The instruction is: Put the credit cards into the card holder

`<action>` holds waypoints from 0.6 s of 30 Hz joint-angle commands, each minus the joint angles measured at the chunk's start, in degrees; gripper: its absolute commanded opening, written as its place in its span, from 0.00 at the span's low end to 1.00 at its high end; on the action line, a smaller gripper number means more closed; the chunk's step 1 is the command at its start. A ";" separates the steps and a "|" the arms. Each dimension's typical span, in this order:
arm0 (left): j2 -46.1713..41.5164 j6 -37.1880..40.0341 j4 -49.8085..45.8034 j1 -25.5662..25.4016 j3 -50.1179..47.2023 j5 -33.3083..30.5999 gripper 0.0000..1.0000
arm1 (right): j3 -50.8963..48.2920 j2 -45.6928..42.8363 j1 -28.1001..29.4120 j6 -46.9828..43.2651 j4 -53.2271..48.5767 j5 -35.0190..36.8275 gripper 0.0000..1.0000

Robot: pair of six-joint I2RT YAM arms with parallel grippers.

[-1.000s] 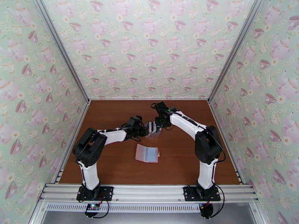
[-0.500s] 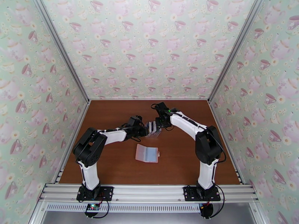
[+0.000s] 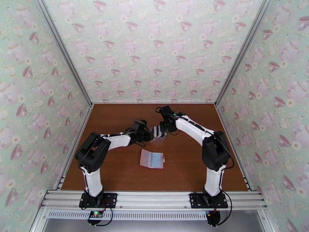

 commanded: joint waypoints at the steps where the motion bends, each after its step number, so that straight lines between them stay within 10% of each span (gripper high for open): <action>1: 2.60 -0.20 -2.02 0.37 -0.74 -0.52 0.39 | 3.03 2.69 0.26 -0.60 -0.90 2.08 0.40; 18: 2.93 -0.34 -1.86 0.37 -1.23 -0.50 0.39 | 6.76 8.26 -1.43 -0.16 -3.22 3.25 0.40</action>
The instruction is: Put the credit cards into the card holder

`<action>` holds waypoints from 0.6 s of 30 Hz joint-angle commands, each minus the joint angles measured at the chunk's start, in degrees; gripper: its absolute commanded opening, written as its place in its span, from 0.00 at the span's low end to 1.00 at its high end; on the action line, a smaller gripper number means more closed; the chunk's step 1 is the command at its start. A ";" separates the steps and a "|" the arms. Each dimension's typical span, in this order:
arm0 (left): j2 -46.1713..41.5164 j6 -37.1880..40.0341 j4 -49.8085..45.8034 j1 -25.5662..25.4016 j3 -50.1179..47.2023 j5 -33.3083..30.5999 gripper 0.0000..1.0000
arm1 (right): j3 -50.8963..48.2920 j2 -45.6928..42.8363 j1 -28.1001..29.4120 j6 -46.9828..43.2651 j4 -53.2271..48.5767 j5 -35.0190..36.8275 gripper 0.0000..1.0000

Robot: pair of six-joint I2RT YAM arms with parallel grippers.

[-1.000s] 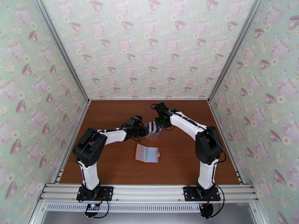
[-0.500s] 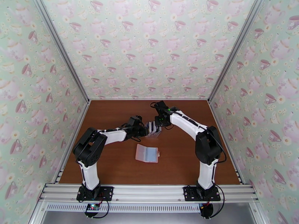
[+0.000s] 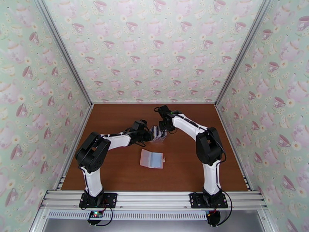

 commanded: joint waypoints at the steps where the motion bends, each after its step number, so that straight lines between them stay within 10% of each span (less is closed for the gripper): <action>1: 2.84 -0.13 -1.93 0.37 -1.23 -0.57 0.39 | 2.38 1.76 -0.59 -0.22 -2.27 2.23 0.39; 18: 3.01 -0.55 -1.60 0.46 -1.67 -0.57 0.39 | 5.10 2.53 -1.65 -0.84 -3.16 1.42 0.35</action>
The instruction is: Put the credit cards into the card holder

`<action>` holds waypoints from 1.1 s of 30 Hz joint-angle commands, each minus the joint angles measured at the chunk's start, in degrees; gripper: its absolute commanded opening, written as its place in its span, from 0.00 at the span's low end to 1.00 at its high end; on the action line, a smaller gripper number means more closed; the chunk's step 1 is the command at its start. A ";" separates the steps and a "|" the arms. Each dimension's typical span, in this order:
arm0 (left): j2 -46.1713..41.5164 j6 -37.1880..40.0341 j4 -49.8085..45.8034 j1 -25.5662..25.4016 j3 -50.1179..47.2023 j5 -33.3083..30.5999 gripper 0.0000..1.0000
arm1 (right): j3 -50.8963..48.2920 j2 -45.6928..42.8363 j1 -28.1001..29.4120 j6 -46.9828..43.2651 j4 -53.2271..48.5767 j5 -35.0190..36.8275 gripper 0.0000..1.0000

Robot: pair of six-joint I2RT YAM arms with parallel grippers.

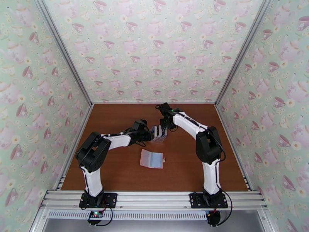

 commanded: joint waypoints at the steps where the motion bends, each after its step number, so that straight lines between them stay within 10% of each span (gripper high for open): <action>1: 2.68 -0.39 -2.63 0.41 -1.56 -0.74 0.39 | 1.20 1.01 -0.28 -0.71 -1.40 0.89 0.34; 11: 3.11 -0.53 -2.63 0.42 -0.94 -0.72 0.38 | -0.03 -0.44 -0.21 -0.99 -1.17 0.30 0.16; 33: 3.72 -1.03 -2.37 0.43 -0.36 0.89 0.38 | 2.54 -1.87 2.84 -1.06 -3.89 3.72 0.10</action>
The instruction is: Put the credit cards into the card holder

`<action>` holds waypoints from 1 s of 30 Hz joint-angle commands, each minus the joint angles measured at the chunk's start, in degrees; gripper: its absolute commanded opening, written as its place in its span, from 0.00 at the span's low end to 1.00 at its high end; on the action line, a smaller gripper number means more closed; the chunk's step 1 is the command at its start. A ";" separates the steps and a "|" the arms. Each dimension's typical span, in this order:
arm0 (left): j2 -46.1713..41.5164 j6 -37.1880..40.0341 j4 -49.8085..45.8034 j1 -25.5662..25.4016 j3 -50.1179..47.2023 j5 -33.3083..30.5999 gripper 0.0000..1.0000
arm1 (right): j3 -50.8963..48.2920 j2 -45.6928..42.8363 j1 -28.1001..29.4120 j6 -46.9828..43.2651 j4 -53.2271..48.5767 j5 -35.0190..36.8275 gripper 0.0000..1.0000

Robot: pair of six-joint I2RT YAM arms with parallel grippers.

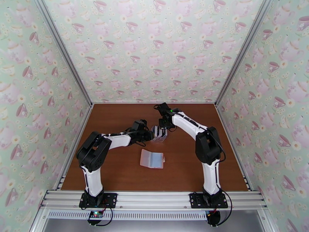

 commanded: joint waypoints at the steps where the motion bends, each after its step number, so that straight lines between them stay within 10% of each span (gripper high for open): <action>1: 3.04 -0.02 -3.55 0.28 -0.44 -0.44 0.38 | 1.74 -1.75 0.81 -0.47 -3.24 2.65 0.10; 30: 3.43 -0.23 -3.37 0.30 0.00 0.10 0.38 | 4.21 -0.44 3.43 0.62 -6.68 7.23 0.09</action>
